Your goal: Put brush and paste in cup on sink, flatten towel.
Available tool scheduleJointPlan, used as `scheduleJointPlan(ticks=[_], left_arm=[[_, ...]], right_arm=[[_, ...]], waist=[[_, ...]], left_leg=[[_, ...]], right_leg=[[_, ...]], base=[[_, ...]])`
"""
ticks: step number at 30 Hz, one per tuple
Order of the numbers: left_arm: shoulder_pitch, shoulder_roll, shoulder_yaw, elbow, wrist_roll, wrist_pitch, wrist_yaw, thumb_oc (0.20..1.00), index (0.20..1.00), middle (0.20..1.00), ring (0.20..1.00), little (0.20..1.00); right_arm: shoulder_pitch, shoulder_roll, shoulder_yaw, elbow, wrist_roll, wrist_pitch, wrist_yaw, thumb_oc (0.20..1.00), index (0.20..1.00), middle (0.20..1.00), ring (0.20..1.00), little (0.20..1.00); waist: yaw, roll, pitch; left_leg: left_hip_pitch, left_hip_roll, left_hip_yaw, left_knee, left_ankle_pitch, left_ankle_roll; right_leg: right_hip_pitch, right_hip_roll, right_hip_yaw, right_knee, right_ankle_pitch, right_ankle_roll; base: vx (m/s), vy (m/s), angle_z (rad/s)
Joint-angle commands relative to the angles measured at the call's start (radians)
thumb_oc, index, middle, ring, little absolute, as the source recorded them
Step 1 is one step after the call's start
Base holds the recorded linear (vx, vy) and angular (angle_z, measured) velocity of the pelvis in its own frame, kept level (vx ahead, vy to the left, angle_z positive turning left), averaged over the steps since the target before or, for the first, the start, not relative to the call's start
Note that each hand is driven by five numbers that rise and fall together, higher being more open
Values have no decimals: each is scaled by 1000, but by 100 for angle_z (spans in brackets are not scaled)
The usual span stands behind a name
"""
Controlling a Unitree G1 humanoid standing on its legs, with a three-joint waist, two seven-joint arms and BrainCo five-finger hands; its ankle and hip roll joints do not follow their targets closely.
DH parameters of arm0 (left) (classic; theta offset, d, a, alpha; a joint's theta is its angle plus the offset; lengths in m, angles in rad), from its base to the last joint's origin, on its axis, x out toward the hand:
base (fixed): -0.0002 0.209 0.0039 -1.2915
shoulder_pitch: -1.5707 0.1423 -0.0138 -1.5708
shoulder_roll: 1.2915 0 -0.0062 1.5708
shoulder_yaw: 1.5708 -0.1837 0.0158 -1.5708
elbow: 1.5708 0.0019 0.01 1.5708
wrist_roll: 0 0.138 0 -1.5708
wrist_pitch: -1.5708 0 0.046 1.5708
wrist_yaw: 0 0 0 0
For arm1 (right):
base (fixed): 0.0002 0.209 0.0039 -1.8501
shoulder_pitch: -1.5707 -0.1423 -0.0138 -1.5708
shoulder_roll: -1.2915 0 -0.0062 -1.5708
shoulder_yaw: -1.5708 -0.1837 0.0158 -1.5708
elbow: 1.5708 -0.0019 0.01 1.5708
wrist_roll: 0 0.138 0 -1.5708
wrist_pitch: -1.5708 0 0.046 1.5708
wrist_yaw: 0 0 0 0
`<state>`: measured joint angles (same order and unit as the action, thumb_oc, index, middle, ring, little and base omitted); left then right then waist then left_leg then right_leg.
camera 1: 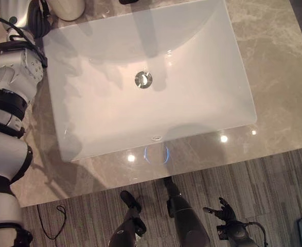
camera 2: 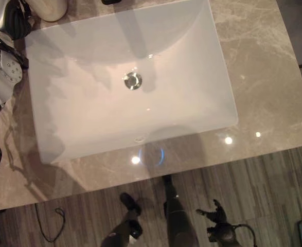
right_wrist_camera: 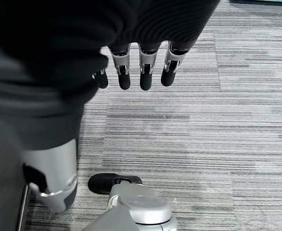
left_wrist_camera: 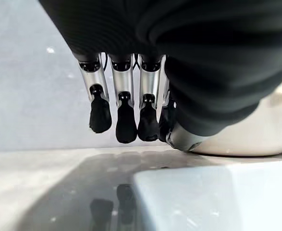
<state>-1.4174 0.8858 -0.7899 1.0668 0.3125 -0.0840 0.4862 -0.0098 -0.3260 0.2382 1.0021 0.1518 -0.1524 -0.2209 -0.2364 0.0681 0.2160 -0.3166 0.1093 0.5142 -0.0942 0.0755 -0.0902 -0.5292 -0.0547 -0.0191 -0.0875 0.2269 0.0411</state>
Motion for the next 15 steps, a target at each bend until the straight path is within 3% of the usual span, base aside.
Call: scheduleJointPlan(ticks=[1,8,10,15], left_arm=[[-41,-38,43,86,-29,4,8,200,200,200,200,200],[28,-12,96,73,-42,8,-19,200,200,200,200,200],[68,13,123,50,-48,3,-33,200,200,200,200,200],[171,68,188,-23,-69,-12,-61,200,200,200,200,200]], right_arm=[[11,-36,15,28,14,8,-28,1000,1000,1000,1000,1000],[-6,-33,29,64,7,28,-5,1000,1000,1000,1000,1000],[-13,-34,28,64,3,36,7,1000,1000,1000,1000,1000],[-32,-35,27,95,-21,58,27,1000,1000,1000,1000,1000]], waist=[[-18,14,13],[8,13,3],[16,3,2],[45,-6,-11]], left_leg=[[78,81,-103,7,8,-91],[103,76,-126,7,2,-84],[103,68,-127,7,27,-74],[140,59,-153,7,12,-65]], right_leg=[[78,-24,-45,0,-16,115],[119,-33,-70,0,-24,115],[123,-43,-84,0,-4,105],[179,-58,-112,0,-13,108]], base=[[1,7,-12],[1,-1,-4],[-83,-30,5],[-18,14,18]])
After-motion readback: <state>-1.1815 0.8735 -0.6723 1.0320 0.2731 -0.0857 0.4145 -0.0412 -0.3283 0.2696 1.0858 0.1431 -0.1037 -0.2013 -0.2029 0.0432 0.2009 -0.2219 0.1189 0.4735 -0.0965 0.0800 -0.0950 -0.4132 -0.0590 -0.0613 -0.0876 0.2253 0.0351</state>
